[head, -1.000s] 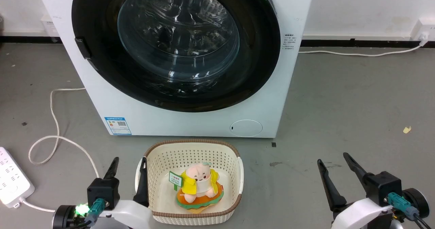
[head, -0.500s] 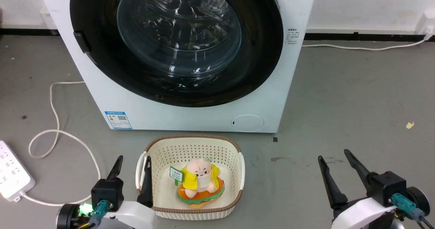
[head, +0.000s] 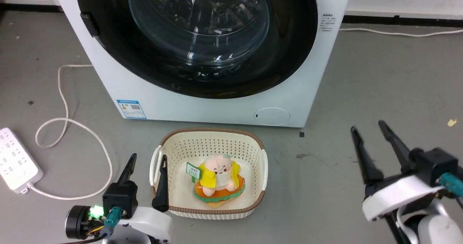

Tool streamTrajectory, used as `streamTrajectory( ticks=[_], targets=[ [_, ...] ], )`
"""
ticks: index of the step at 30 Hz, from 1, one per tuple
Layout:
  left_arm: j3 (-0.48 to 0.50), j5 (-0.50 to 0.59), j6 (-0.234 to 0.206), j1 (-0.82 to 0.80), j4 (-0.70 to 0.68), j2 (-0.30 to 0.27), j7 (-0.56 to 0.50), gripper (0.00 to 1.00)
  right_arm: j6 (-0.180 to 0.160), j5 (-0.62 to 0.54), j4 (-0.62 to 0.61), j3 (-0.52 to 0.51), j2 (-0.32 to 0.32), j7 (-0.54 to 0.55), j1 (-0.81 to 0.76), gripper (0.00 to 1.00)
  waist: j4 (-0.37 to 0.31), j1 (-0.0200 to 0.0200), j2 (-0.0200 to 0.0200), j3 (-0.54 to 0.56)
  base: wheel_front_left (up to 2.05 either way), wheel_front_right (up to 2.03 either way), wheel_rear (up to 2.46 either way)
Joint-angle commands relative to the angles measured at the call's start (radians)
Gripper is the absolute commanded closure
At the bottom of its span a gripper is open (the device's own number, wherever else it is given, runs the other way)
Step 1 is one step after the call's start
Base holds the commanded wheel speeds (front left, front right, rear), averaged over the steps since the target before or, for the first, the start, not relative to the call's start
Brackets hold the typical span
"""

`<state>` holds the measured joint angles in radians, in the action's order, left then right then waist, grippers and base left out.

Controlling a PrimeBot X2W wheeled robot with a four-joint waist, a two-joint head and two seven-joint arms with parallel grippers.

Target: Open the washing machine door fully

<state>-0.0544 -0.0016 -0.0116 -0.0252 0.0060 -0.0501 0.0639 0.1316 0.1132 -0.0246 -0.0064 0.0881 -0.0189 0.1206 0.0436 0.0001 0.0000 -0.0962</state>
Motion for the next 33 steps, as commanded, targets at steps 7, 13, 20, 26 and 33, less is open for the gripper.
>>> streamTrajectory(
  ticks=[7,13,20,26,33],
  targets=[
    [-0.025,0.006,-0.014,-0.032,0.001,-0.005,0.029,0.0,0.0,0.104,0.025,-0.062,-0.023,0.041,0.145,1.0,0.027,-0.0001,0.0,-0.038,0.0,0.0,0.0],
    [-0.04,0.005,-0.02,-0.045,0.002,-0.005,0.042,0.0,0.0,0.194,0.073,-0.12,-0.034,0.073,0.242,1.0,0.044,-0.0001,0.0,-0.061,0.0,0.0,0.0],
    [-0.057,0.002,-0.028,-0.058,0.001,-0.007,0.056,0.0,0.0,0.309,0.165,-0.175,-0.036,0.107,0.367,1.0,0.063,-0.0001,0.0,-0.094,0.0,0.0,0.0],
    [-0.071,0.0,-0.036,-0.078,-0.003,-0.008,0.069,0.0,0.0,0.39,0.259,-0.212,-0.036,0.147,0.493,1.0,0.08,-0.0001,0.0,-0.134,0.0,0.0,0.0],
    [-0.092,-0.005,-0.048,-0.109,-0.006,-0.009,0.087,0.0,-0.001,0.44,0.457,-0.326,-0.032,0.263,0.699,1.0,0.112,-0.0001,0.0,-0.195,0.0,0.0,0.0]
  ],
)
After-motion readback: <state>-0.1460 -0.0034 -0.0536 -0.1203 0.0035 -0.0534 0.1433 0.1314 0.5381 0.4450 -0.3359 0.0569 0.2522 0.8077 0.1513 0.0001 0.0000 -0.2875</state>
